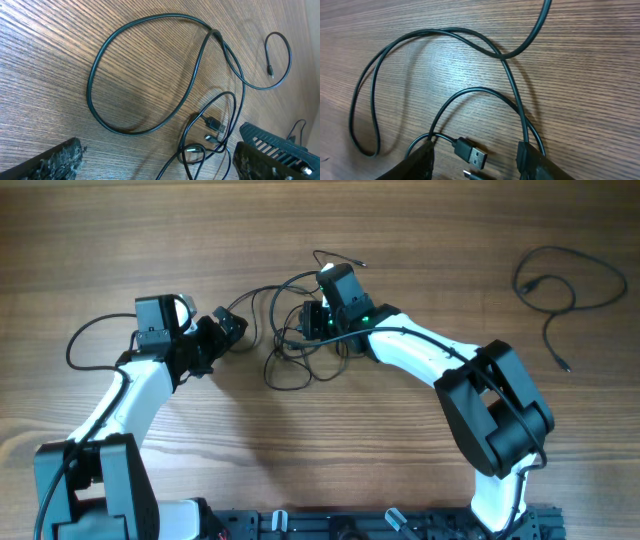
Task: Untangle cables
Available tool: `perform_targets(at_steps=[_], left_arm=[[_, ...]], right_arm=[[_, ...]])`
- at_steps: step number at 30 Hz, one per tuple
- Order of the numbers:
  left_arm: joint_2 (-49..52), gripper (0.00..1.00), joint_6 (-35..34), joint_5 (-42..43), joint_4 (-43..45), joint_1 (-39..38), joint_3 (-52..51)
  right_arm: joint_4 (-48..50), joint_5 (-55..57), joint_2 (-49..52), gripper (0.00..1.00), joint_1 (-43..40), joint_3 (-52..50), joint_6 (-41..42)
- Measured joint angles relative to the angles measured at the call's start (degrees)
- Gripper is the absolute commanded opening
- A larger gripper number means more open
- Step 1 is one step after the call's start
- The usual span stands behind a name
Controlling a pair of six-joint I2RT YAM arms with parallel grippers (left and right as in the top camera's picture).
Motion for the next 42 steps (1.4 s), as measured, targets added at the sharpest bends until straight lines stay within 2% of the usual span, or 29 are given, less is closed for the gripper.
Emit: perform_targets(at_steps=[4, 9, 17, 22, 23, 27, 33, 42], left_arm=[[0.00, 0.99, -0.02, 0.00, 0.00, 0.00, 0.00], [0.00, 0.99, -0.02, 0.00, 0.00, 0.00, 0.00], [0.00, 0.98, -0.02, 0.00, 0.00, 0.00, 0.00], [0.00, 0.99, -0.02, 0.00, 0.00, 0.00, 0.00], [0.00, 0.98, -0.02, 0.00, 0.00, 0.00, 0.00], [0.00, 0.99, 0.00, 0.00, 0.00, 0.00, 0.00], [0.00, 0.98, -0.02, -0.24, -0.04, 0.00, 0.00], [0.00, 0.99, 0.00, -0.66, -0.07, 0.00, 0.02]], right_arm=[[-0.07, 2.75, 0.11, 0.55, 0.00, 0.00, 0.00], [-0.04, 3.87, 2.40, 0.38, -0.09, 0.00, 0.92], [0.76, 2.58, 3.32, 0.38, -0.37, 0.02, 2.40], [0.72, 2.16, 3.34, 0.08, -0.35, 0.00, 3.13], [0.70, 1.97, 3.39, 0.04, -0.35, 0.00, 2.99], [0.76, 1.01, 3.65, 0.05, -0.37, 0.00, 3.02], [0.31, -8.55, 2.86, 0.05, -0.17, 0.00, 1.03], [-0.44, -18.18, -6.84, 0.04, 3.67, 0.13, -0.02]])
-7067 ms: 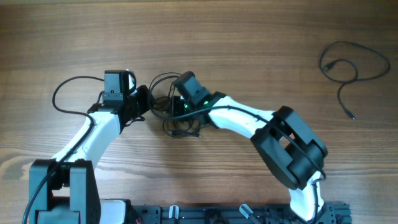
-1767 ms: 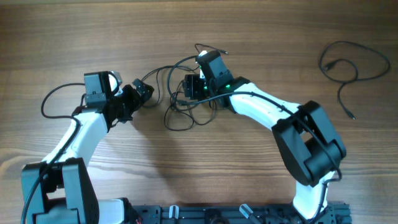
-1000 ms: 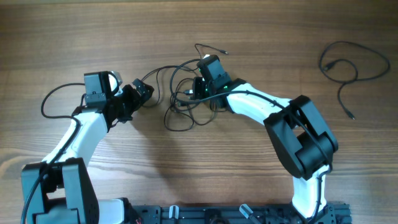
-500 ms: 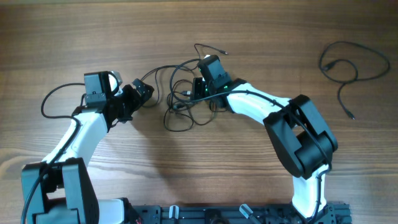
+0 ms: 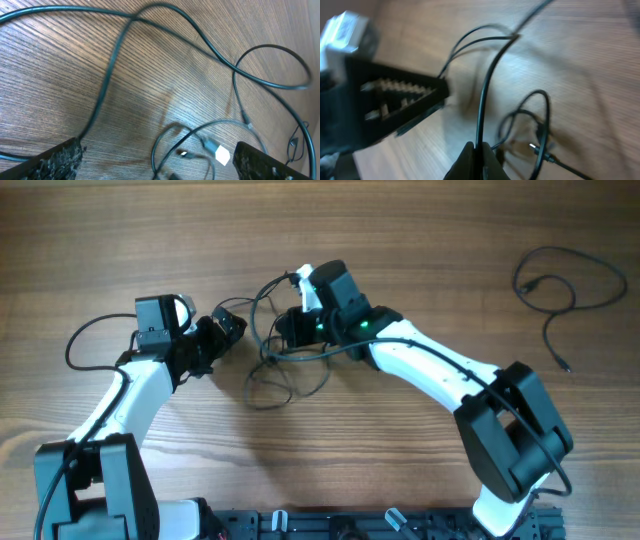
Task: Untangle cables
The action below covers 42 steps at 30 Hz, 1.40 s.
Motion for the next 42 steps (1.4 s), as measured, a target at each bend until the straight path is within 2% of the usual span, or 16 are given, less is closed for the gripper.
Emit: perform_targets(at_steps=[8, 10, 14, 25, 33, 35, 37, 41, 42], left_arm=[[0.00, 0.99, -0.02, -0.17, 0.00, 0.00, -0.02], [0.00, 0.95, -0.02, -0.22, 0.00, 0.00, -0.02], [0.00, 0.79, -0.09, -0.22, -0.11, 0.00, -0.02], [0.00, 0.71, 3.37, 0.28, -1.99, -1.62, -0.02], [0.00, 0.75, 3.85, 0.70, -14.36, -8.55, 0.20], [0.00, 0.73, 3.87, 0.70, -16.70, -10.84, 0.22], [0.00, 0.60, 3.89, 0.70, -18.78, -12.94, 0.22], [0.00, 0.20, 4.04, 0.74, -20.00, -15.67, 0.22], [0.00, 0.07, 4.17, 0.72, -19.93, -16.11, 0.22]], right_arm=[[-11.69, -1.11, -0.04, 0.05, 1.33, 0.15, -1.29], [-14.36, -1.11, -0.04, 0.04, 1.33, 0.15, -1.55], [-17.97, -1.14, -0.04, 0.04, 1.31, 0.15, -2.14], [-29.42, 3.52, -0.04, 0.04, -0.42, 0.15, -2.19], [-29.83, 3.65, -0.02, 0.04, -0.72, -0.09, -2.16], [-29.44, 3.65, 0.09, 0.04, -0.72, -0.13, -2.19], [-29.18, 3.63, 0.52, 0.04, -0.72, -0.13, -2.16], [-28.92, 3.63, 1.95, 0.04, -0.72, -0.15, -2.16], [-28.89, 3.63, 2.14, 0.04, -0.72, -0.17, -2.16]])
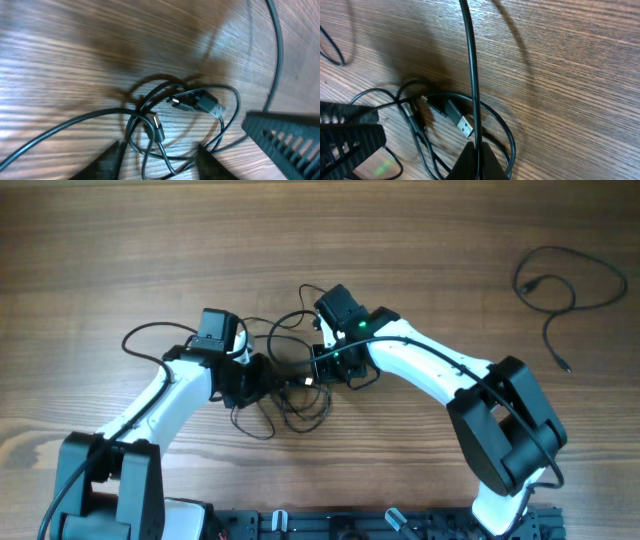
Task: Untangle cables
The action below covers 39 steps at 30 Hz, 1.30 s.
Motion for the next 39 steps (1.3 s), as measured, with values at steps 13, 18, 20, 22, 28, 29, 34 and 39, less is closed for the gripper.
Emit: perform_targets(at_steps=[13, 18, 20, 22, 28, 29, 34, 39], left_arm=[[0.02, 0.04, 0.52, -4.96, 7.76, 2.10, 8.26], [-0.04, 0.04, 0.52, -10.47, 8.70, 4.87, 21.03], [-0.07, 0.05, 0.52, -13.60, 8.46, 4.90, 22.21], [-0.04, 0.04, 0.52, -15.39, 6.69, 4.90, 22.34], [2.03, 0.05, 0.52, -25.07, -1.73, 4.90, 22.34], [2.67, 0.05, 0.52, -26.08, -2.32, 4.90, 22.34], [7.56, 0.15, -0.22, -29.44, -3.48, 4.90, 22.32], [12.39, 0.28, -1.60, -29.66, -4.07, 4.90, 22.32]], right_arm=[[0.31, 0.02, 0.31, 0.04, 0.00, 0.00, -0.02], [0.48, 0.04, 0.31, 0.04, 0.00, 0.00, -0.02], [0.66, 0.04, 0.31, 0.04, 0.00, 0.00, 0.00], [1.11, 0.04, 0.31, 0.04, 0.00, 0.00, 0.00], [3.72, 0.04, 0.33, 0.04, 0.00, -0.04, -0.02], [4.00, 0.04, 0.33, 0.05, 0.00, -0.04, 0.00], [4.33, 0.13, 0.33, 0.04, 0.00, -0.04, -0.02], [5.44, 1.14, 0.33, 0.04, 0.00, -0.07, 0.00]])
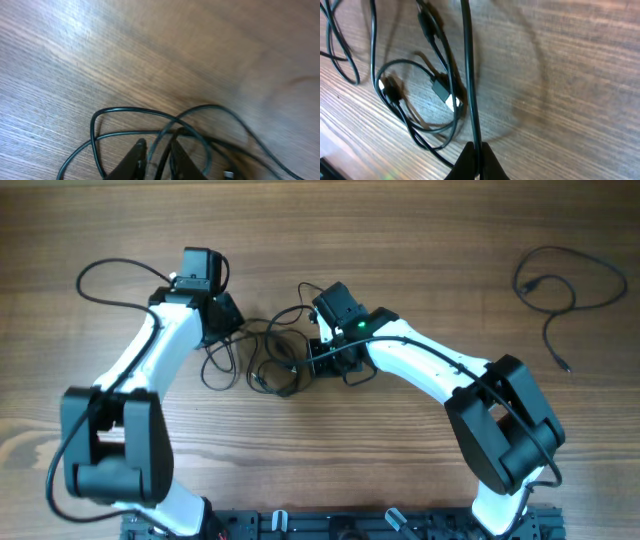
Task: Untangle cables
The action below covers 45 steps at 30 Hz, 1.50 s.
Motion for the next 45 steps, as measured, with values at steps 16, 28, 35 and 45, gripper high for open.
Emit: perform_targets(at_steps=[16, 28, 35, 45], left_arm=[[3.02, 0.50, 2.73, 9.75, -5.68, 0.00, 0.02], [-2.29, 0.60, 5.64, 17.64, -10.82, -1.25, 0.02], [-3.06, 0.52, 5.84, 15.19, -13.77, -4.28, 0.02], [-3.04, 0.49, 5.97, 14.56, -13.40, -9.01, 0.02]], right_arm=[[1.95, 3.87, 0.00, 0.04, 0.00, 0.00, 0.09], [1.95, 3.87, 0.00, 0.04, 0.00, 0.00, 0.09], [2.16, 3.87, 0.00, 0.04, 0.00, 0.00, 0.09], [2.16, 3.87, 0.00, 0.52, 0.00, 0.00, 0.39]])
